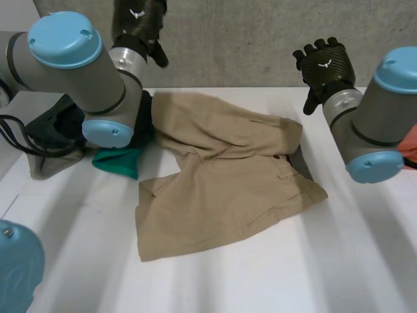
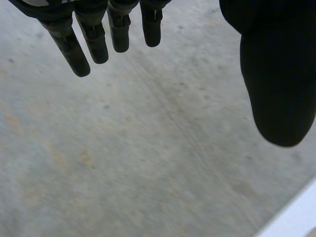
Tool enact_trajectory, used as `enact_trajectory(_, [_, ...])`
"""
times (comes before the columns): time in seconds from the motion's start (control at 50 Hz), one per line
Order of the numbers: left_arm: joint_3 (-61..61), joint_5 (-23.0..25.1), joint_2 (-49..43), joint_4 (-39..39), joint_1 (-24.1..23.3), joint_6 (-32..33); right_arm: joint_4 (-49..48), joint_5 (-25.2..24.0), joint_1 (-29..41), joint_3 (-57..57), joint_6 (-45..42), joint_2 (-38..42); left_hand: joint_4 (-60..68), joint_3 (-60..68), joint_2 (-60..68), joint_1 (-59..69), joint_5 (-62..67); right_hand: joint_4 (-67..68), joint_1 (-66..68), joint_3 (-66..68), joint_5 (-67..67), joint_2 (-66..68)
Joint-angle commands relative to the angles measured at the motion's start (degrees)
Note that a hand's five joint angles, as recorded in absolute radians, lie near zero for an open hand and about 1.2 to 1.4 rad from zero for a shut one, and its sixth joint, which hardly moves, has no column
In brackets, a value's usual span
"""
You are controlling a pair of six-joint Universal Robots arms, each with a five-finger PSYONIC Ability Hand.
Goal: Fold the laundry.
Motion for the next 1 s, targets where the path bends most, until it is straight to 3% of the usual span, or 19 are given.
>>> enact_trajectory(0.02, [-19.88,-0.05,13.20,-5.84,-0.22,-0.78,8.27,-6.49,-1.55,12.15,-1.57,-11.70,-1.49,-2.05,-1.76,-0.79,-2.81,-2.24,-3.43,-2.35,-2.87,-2.52])
enact_trajectory(0.16, [-49.06,0.22,31.39,-6.55,-0.57,-1.05,17.15,-18.69,-8.30,26.02,-7.09,-20.66,-0.28,-0.84,-0.54,0.42,-1.59,-1.02,-2.21,-1.13,-1.64,-1.30])
enact_trajectory(0.28, [-70.40,0.48,42.65,-6.20,-4.16,-1.05,16.02,-23.54,-11.57,34.83,-14.30,-21.29,2.93,2.37,2.66,3.63,1.61,2.72,1.53,2.61,2.10,2.44])
enact_trajectory(0.36, [-78.16,0.48,43.63,-4.98,-6.37,-1.05,12.51,-24.60,-11.48,37.39,-17.74,-18.40,3.76,3.21,3.50,4.46,2.45,7.58,6.39,7.47,6.96,7.30])
enact_trajectory(0.62, [-84.60,0.66,38.18,1.97,-6.20,-1.05,2.14,-24.43,-11.48,35.10,-18.36,-5.48,7.63,7.07,7.36,8.33,6.31,22.89,21.70,22.78,22.26,22.60])
enact_trajectory(0.7, [-84.69,0.66,36.51,3.64,-6.29,-1.05,0.37,-24.34,-11.66,34.66,-18.62,-4.16,9.48,8.93,9.22,10.18,8.17,36.66,35.47,36.55,36.03,36.37])
enact_trajectory(0.74, [-84.69,0.66,35.46,4.43,-6.29,-1.05,0.11,-24.34,-11.75,34.31,-18.36,-3.89,11.66,11.10,11.39,12.36,10.34,65.34,64.15,65.23,64.72,65.06])
enact_trajectory(0.76, [-84.51,0.57,34.33,5.13,-6.29,-0.96,0.11,-24.34,-11.83,34.22,-18.18,-4.06,15.34,14.78,15.07,16.04,14.02,67.73,66.54,67.62,67.11,67.45])
enact_trajectory(1.0, [-83.98,0.39,30.45,12.69,-6.37,-0.26,0.81,-23.64,-12.45,38.96,-17.66,-7.49,45.29,44.73,45.03,45.99,43.97,67.76,66.57,67.65,67.13,67.48])
